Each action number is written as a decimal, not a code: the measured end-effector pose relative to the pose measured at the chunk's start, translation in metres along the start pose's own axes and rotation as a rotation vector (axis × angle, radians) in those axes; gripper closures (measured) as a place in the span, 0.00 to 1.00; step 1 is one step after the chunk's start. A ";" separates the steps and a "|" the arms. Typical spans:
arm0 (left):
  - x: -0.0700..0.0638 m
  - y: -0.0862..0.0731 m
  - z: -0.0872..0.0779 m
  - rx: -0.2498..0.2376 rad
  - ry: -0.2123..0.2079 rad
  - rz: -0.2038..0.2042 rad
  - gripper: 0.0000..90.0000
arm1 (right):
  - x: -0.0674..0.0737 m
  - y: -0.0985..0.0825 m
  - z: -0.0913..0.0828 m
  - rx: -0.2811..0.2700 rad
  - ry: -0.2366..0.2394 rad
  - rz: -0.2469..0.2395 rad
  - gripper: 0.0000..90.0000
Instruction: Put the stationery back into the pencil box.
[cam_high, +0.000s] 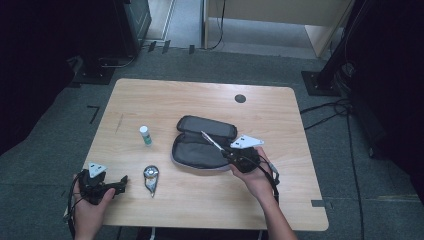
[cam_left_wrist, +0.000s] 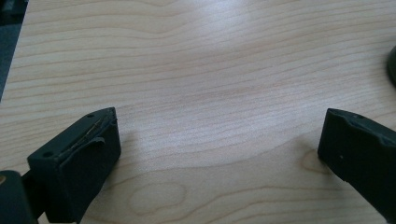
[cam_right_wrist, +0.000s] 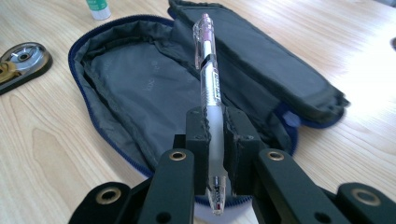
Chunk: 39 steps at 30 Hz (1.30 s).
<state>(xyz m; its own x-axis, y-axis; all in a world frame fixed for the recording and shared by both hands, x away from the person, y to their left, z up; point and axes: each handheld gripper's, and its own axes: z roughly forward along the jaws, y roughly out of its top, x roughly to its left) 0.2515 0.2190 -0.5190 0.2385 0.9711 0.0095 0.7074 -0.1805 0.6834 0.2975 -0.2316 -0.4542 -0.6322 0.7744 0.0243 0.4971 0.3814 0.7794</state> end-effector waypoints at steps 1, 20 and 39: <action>0.000 0.000 0.000 0.000 0.000 0.000 0.00 | 0.000 0.001 0.004 0.005 0.010 -0.004 0.90; 0.000 0.000 0.000 0.000 0.000 0.000 0.00 | 0.011 0.006 0.047 0.093 0.079 -0.072 0.90; 0.000 0.000 0.000 -0.001 0.000 0.000 0.00 | 0.006 0.001 0.060 0.165 -0.091 -0.105 0.81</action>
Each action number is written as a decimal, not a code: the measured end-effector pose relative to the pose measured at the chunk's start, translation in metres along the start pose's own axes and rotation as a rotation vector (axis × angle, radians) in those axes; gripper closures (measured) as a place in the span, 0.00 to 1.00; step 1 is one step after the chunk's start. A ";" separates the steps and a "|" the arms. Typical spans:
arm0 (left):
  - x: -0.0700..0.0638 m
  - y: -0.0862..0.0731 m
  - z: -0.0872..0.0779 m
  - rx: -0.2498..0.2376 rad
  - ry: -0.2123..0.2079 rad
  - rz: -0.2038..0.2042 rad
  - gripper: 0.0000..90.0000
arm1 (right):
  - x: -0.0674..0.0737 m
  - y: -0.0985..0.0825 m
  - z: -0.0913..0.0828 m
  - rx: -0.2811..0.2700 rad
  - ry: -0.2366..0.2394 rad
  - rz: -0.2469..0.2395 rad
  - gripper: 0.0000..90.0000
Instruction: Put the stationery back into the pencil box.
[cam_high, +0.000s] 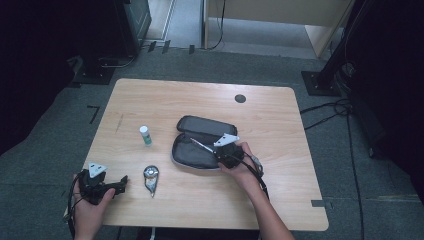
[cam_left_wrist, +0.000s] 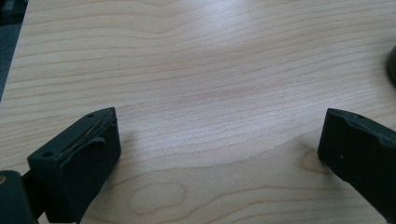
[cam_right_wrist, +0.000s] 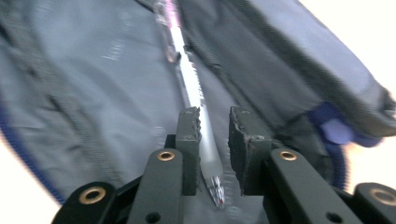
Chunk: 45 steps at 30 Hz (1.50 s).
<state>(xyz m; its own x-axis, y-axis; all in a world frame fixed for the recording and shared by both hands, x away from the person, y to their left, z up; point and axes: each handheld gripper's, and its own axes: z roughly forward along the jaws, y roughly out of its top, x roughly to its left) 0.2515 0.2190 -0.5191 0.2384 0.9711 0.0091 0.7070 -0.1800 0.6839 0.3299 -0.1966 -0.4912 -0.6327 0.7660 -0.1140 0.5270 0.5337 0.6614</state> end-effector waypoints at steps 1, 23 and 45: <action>0.000 0.000 0.000 0.000 0.000 0.000 0.00 | 0.000 0.000 0.000 0.001 -0.016 -0.005 0.79; 0.000 0.000 0.000 0.000 0.000 0.000 0.00 | 0.004 0.004 0.006 0.015 -0.223 -0.045 0.59; 0.000 0.000 0.000 0.001 0.000 0.001 0.00 | -0.030 -0.031 -0.064 -0.173 -0.113 0.232 0.39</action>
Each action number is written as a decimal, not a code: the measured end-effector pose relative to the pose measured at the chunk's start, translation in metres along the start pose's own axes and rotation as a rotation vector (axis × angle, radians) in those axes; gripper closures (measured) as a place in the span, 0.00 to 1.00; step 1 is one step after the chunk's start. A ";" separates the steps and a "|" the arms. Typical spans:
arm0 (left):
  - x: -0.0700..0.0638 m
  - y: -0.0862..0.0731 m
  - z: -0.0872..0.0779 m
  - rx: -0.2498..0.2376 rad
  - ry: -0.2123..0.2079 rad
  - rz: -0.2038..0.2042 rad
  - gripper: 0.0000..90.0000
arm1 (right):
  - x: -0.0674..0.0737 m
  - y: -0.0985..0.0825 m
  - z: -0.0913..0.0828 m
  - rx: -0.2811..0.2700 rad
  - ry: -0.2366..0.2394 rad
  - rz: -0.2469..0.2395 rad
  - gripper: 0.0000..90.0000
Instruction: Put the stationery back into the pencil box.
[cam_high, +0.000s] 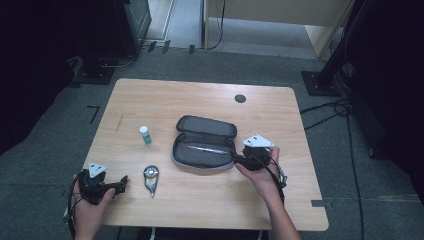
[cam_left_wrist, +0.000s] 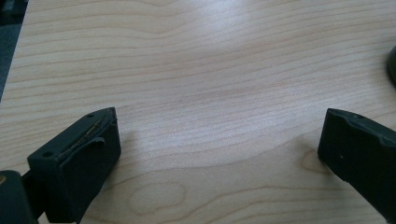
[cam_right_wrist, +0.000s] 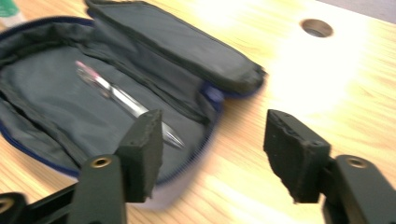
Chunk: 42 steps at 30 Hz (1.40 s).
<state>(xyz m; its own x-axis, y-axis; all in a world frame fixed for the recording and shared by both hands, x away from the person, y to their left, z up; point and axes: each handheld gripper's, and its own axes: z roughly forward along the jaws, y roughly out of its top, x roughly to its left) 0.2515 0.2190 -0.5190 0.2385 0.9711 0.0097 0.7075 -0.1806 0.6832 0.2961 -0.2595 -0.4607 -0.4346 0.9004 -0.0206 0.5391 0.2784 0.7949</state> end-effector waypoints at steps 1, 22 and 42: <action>0.000 0.000 0.000 0.000 0.000 0.000 0.00 | -0.004 -0.003 -0.004 -0.001 -0.019 0.011 0.33; 0.000 0.000 0.000 -0.001 0.000 -0.001 0.00 | -0.054 -0.060 -0.050 0.064 -0.121 0.173 0.00; 0.000 0.000 0.000 -0.001 0.001 -0.001 0.00 | -0.080 -0.116 -0.070 0.121 -0.171 0.252 0.00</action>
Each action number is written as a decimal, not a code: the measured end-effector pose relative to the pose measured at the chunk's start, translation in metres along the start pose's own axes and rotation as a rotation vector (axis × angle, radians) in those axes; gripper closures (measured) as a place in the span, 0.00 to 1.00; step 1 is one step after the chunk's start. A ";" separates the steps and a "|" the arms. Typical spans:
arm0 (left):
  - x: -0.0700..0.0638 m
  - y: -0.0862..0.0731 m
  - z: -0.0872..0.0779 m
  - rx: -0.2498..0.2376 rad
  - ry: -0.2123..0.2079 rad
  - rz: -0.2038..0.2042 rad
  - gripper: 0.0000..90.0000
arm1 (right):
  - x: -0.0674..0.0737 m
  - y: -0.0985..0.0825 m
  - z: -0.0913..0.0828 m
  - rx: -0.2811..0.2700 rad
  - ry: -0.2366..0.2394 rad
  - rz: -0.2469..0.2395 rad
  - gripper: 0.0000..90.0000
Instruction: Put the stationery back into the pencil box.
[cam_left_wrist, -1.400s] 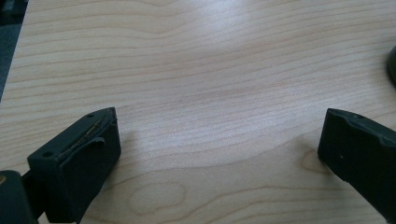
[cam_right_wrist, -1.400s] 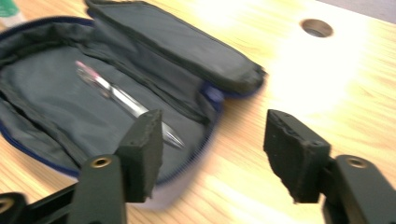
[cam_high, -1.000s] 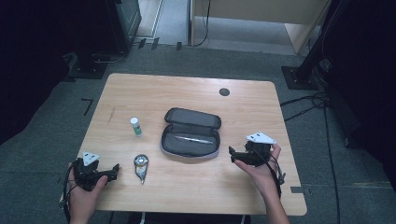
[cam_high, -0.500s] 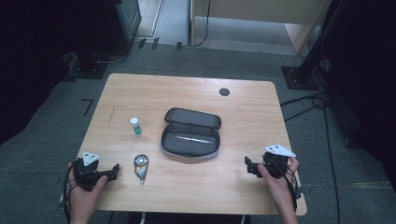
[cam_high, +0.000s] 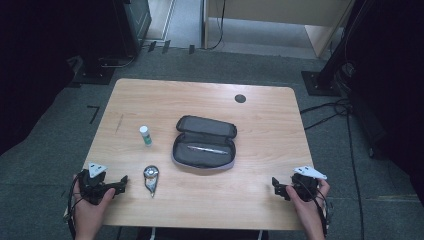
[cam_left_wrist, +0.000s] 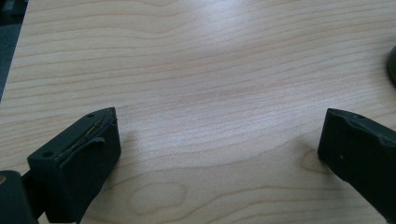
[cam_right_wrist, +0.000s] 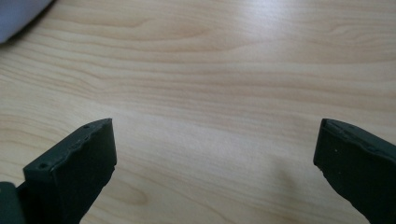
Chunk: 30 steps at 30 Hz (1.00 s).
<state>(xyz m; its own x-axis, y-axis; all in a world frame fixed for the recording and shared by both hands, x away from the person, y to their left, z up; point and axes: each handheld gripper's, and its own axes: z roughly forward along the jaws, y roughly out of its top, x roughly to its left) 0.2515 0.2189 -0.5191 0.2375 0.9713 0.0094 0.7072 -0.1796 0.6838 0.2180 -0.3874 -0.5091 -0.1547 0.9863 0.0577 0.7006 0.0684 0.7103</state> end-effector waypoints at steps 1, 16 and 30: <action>0.000 0.000 0.000 0.000 0.000 0.000 0.00 | -0.001 -0.002 0.000 0.001 -0.001 0.002 0.00; 0.000 0.000 0.000 0.001 -0.001 0.000 0.00 | -0.015 -0.025 -0.003 0.012 -0.052 0.014 0.00; -0.006 0.010 -0.007 0.017 -0.026 -0.005 0.00 | -0.016 -0.027 -0.003 0.003 -0.046 0.007 0.00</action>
<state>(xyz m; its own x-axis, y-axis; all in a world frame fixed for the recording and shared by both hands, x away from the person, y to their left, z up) 0.2524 0.2119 -0.5077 0.2514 0.9678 -0.0133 0.7198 -0.1777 0.6711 0.1995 -0.4051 -0.5268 -0.1179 0.9926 0.0302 0.7038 0.0620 0.7077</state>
